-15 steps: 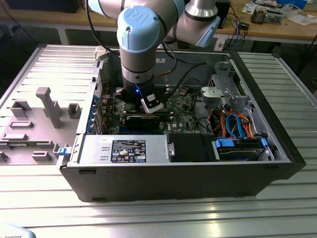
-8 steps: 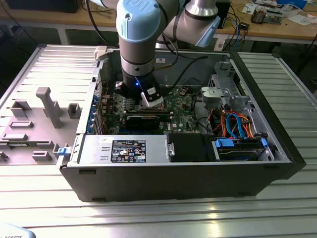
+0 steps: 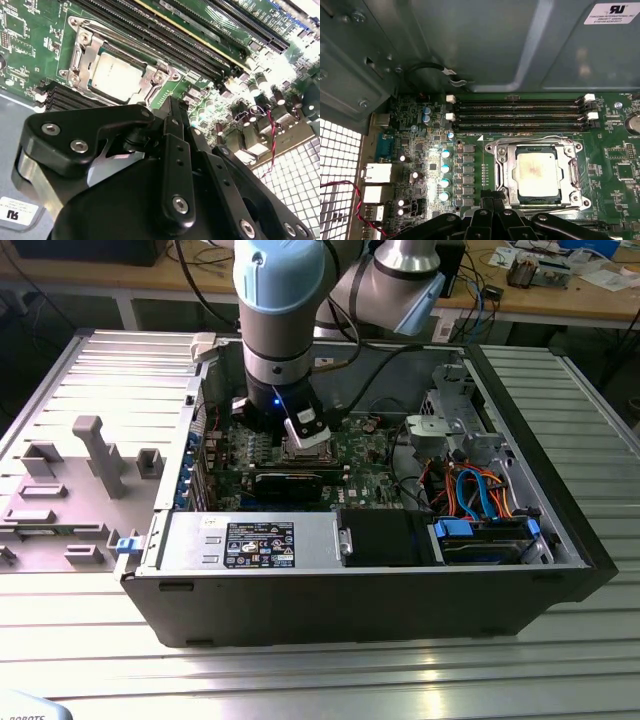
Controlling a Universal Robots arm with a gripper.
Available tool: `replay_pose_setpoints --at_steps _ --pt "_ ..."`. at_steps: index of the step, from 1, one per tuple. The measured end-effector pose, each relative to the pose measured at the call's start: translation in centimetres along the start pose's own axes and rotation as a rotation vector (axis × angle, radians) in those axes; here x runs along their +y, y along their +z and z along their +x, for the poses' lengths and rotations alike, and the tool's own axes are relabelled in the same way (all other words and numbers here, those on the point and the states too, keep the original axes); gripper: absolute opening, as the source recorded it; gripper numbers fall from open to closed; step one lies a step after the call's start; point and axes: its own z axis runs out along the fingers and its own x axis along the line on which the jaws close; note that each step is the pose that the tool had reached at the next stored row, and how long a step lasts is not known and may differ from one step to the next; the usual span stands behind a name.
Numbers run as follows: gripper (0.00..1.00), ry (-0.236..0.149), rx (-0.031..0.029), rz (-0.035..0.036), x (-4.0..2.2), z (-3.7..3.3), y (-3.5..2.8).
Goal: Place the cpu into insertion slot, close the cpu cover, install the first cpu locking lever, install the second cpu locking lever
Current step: 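Install the second cpu locking lever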
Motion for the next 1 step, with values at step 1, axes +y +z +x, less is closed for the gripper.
replay_pose_setpoints --at_steps 1 --pt "0.11 0.0 0.0 0.0 0.0 0.0 0.0"
